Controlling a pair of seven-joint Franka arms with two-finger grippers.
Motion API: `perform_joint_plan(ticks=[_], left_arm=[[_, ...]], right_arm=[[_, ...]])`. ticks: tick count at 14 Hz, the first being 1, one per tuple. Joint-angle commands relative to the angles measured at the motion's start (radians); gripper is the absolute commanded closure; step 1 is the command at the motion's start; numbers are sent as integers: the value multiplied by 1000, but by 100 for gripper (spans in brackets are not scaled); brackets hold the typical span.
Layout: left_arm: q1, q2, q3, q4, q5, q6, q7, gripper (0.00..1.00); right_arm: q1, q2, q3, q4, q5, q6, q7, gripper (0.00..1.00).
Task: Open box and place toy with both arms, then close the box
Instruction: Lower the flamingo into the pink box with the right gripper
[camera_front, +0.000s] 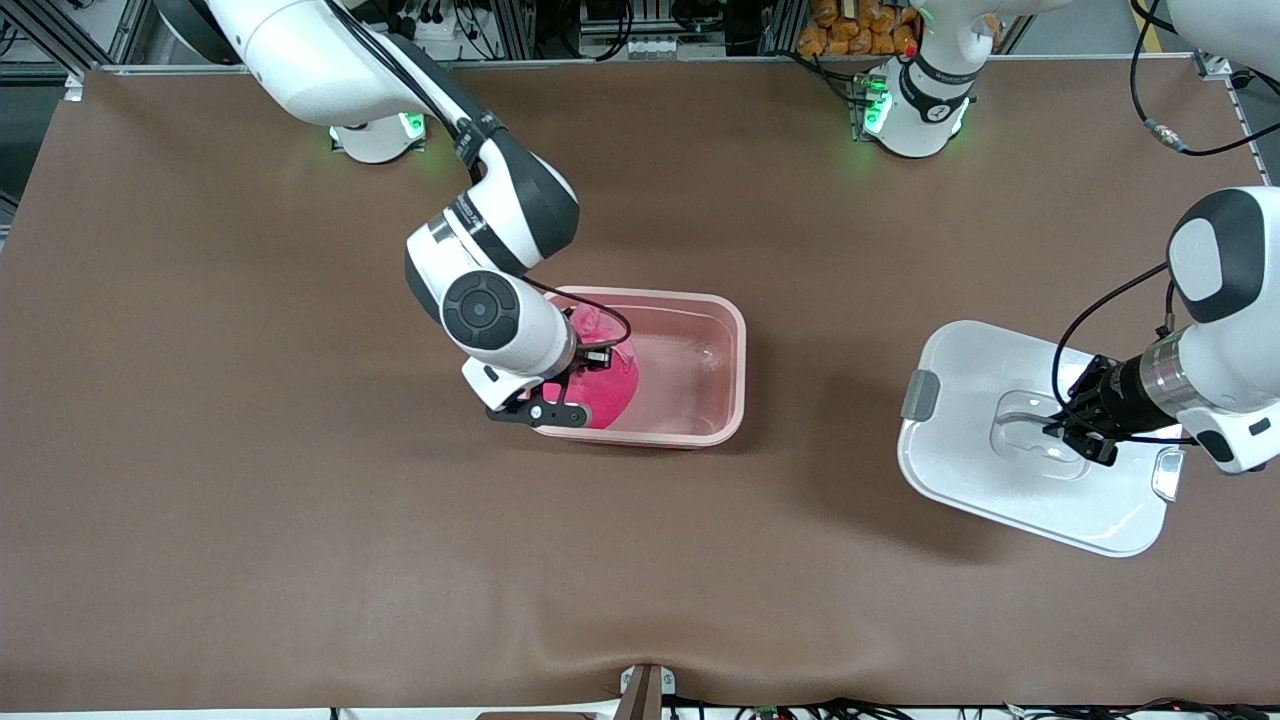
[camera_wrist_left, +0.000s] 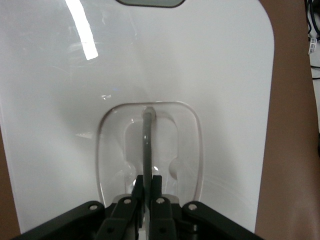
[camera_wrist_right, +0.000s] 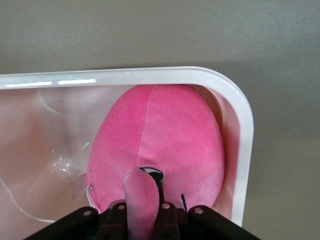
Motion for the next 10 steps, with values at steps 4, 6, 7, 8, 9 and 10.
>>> perform_joint_plan(ticks=[4,6,7,8,9,10], left_arm=[[3,2,-1,3,-2,-4,10,100],[3,2,-2,3,-2,-4,8,100],[3,2,-2,3,-2,-4,7,100],[3,2,-2,3,-2,-4,5,100],[2,2,-1,2,-2,-4,5,100],[3,2,-2,0,-2,-4,5,100]], right_arm=[[37,49,1,24,-65,44,31,100],[45,66,1,26,-72,66,70,100],[51,70,1,24,-79,82,78,100],[53,75,1,26,-80,96,86,100],[56,83,1,26,-80,105,101,100],[60,89,1,26,-80,122,123,100]])
